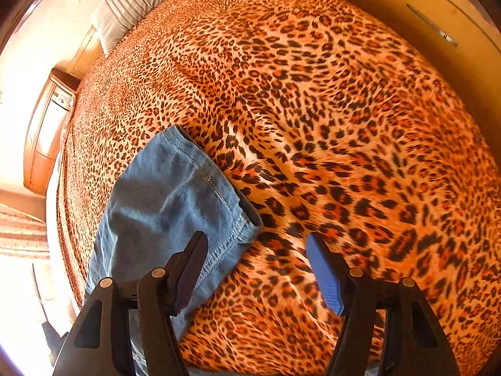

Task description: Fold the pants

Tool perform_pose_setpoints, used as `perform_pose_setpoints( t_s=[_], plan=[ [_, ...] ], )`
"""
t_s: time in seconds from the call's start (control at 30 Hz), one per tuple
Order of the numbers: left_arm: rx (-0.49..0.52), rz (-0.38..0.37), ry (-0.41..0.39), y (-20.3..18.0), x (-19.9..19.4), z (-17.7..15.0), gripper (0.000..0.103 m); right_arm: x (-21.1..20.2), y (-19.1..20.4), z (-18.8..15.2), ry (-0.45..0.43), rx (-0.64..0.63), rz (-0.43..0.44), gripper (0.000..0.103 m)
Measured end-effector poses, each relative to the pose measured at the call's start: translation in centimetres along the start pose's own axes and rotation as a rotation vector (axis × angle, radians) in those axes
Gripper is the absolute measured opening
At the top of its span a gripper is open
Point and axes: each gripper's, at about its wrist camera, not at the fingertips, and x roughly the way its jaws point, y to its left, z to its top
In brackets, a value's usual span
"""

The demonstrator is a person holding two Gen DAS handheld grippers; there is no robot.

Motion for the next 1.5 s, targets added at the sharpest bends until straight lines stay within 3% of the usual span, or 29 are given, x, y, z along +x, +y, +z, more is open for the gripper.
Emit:
perform_pose_setpoints(
  t_s=[0.07,0.13,0.2,0.27,0.37,0.43,0.5,0.63,0.7,0.73,0.8,0.9,1.07,1.13,1.17,1.2,1.27,1.3,1.43,1.5],
  plan=[
    [0.002,0.051,0.008,0.2,0.8,-0.3,0.075,1.6,0.7,-0.1,0.019,-0.015,-0.005,0.062],
    [-0.003,0.082,0.020,0.6,1.5,-0.5,0.071,2.7,1.7,-0.2,0.042,-0.077,-0.030,0.005],
    [0.006,0.108,-0.002,0.7,1.2,-0.9,0.067,1.4,2.5,0.0,-0.009,-0.130,-0.017,0.006],
    [0.055,0.170,-0.040,0.0,1.2,-1.1,0.055,-0.5,1.7,0.5,-0.092,-0.115,-0.020,0.006],
    [0.121,0.220,-0.055,-1.6,1.8,-0.6,0.052,0.8,-0.4,1.6,-0.025,-0.066,-0.076,0.007],
    [0.148,0.214,-0.041,-1.7,1.3,-0.9,0.048,1.7,-0.3,1.1,0.037,-0.106,-0.116,0.010],
    [0.148,0.190,-0.028,-1.6,0.3,-0.5,0.048,1.1,-0.8,1.0,0.017,-0.115,-0.125,0.023],
    [0.047,0.095,-0.125,0.0,-4.3,3.5,0.049,-1.6,-0.3,3.1,-0.095,-0.110,-0.095,0.043],
    [-0.022,0.039,-0.133,1.3,-5.4,5.3,0.060,-2.0,0.9,4.5,-0.116,-0.132,-0.088,0.062],
    [-0.049,0.019,-0.119,1.7,-5.4,6.0,0.063,-1.8,1.5,5.1,-0.117,-0.141,-0.079,0.064],
    [-0.071,-0.012,-0.086,2.0,-4.6,7.0,0.063,-0.6,3.1,6.4,-0.094,-0.143,-0.038,0.064],
    [-0.057,0.019,-0.033,1.7,-2.0,7.3,0.063,1.9,4.7,8.3,-0.053,-0.112,0.012,0.064],
    [-0.074,-0.006,0.015,0.8,0.8,6.9,0.063,5.8,7.5,9.4,-0.003,-0.114,0.040,0.066],
    [-0.062,0.012,-0.006,0.3,0.6,6.3,0.063,7.3,8.9,9.2,0.039,-0.163,0.000,0.065],
    [-0.049,0.017,-0.023,-0.4,0.5,6.0,0.063,7.5,10.0,9.1,0.029,-0.228,-0.052,0.043],
    [-0.033,0.027,-0.041,-1.1,0.2,5.8,0.062,7.3,11.1,9.2,0.017,-0.282,-0.059,0.011],
    [-0.013,0.081,-0.081,-2.5,-0.1,6.0,0.056,5.0,12.2,9.7,-0.105,-0.293,0.003,0.011],
    [-0.006,0.121,-0.087,-3.2,0.4,7.1,0.055,4.7,12.5,10.1,-0.142,-0.300,-0.008,0.012],
    [-0.011,0.145,-0.073,-3.9,0.9,7.8,0.054,8.4,12.9,10.4,-0.048,-0.360,-0.271,0.019],
    [-0.013,0.104,-0.075,-1.7,-0.9,8.2,0.048,7.5,11.8,10.4,-0.087,-0.331,-0.236,0.036]
  ],
)
